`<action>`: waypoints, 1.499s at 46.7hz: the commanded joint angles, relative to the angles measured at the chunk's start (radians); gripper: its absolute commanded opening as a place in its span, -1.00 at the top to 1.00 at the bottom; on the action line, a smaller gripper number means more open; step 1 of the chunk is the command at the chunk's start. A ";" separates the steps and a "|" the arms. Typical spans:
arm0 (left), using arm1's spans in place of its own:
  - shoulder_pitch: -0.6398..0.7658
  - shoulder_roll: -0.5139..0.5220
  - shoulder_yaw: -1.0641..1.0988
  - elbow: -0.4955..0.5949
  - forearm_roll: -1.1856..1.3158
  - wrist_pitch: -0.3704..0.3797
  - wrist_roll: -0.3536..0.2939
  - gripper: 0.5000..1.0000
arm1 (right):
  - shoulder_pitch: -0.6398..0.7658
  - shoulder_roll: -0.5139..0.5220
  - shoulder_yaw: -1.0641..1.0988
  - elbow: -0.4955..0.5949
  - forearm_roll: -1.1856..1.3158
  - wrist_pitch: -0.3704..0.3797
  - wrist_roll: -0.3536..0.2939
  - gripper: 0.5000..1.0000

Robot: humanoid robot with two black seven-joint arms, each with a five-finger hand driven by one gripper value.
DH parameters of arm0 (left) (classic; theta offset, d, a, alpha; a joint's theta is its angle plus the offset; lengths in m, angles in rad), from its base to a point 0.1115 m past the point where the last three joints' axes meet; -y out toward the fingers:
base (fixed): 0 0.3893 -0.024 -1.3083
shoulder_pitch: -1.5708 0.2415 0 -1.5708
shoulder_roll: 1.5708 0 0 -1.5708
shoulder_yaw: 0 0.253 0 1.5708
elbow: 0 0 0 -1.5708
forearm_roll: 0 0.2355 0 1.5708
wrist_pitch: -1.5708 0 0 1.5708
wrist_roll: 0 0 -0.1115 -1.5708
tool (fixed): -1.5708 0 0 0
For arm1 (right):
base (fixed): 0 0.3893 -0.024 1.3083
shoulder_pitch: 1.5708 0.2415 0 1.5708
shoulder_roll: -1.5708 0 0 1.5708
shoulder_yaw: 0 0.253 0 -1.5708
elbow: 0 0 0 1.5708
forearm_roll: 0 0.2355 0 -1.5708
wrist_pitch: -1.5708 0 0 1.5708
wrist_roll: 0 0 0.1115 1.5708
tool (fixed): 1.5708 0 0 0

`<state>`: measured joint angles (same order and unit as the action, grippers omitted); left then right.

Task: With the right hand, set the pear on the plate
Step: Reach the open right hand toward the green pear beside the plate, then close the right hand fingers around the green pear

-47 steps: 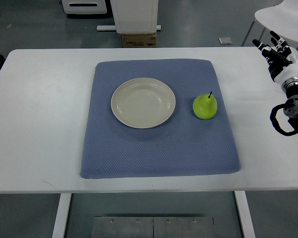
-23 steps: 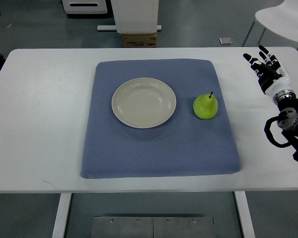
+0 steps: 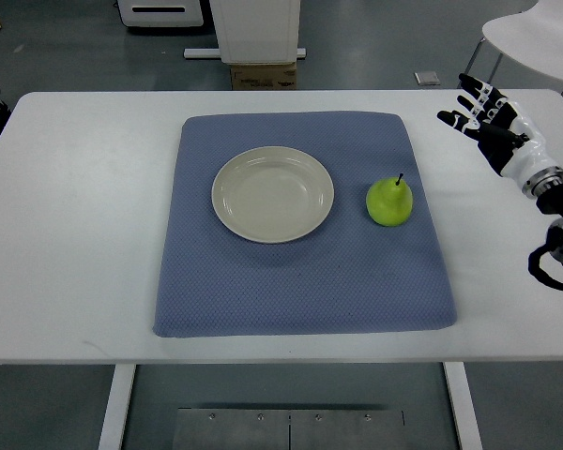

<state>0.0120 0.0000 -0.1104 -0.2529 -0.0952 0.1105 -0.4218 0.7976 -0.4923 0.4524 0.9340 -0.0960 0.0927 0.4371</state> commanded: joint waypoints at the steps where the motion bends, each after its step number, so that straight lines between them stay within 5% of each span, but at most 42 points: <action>1: 0.000 0.000 0.000 0.000 0.000 0.000 0.000 -1.00 | -0.012 -0.038 -0.004 0.074 -0.024 -0.001 0.008 -1.00; 19: 0.000 0.000 0.000 0.000 0.000 0.000 0.000 -1.00 | -0.020 -0.126 -0.130 0.144 -0.274 -0.062 0.068 -1.00; 27: 0.000 0.000 0.000 0.000 0.000 0.000 0.000 -1.00 | -0.014 -0.129 -0.188 0.144 -0.362 -0.152 0.068 -1.00; 70: 0.000 0.000 0.000 0.000 0.000 0.000 0.000 -1.00 | 0.190 -0.020 -0.583 0.167 -0.429 -0.442 0.029 -0.97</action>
<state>0.0123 0.0000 -0.1105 -0.2529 -0.0952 0.1104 -0.4218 0.9855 -0.5170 -0.1259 1.1035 -0.5236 -0.3483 0.4787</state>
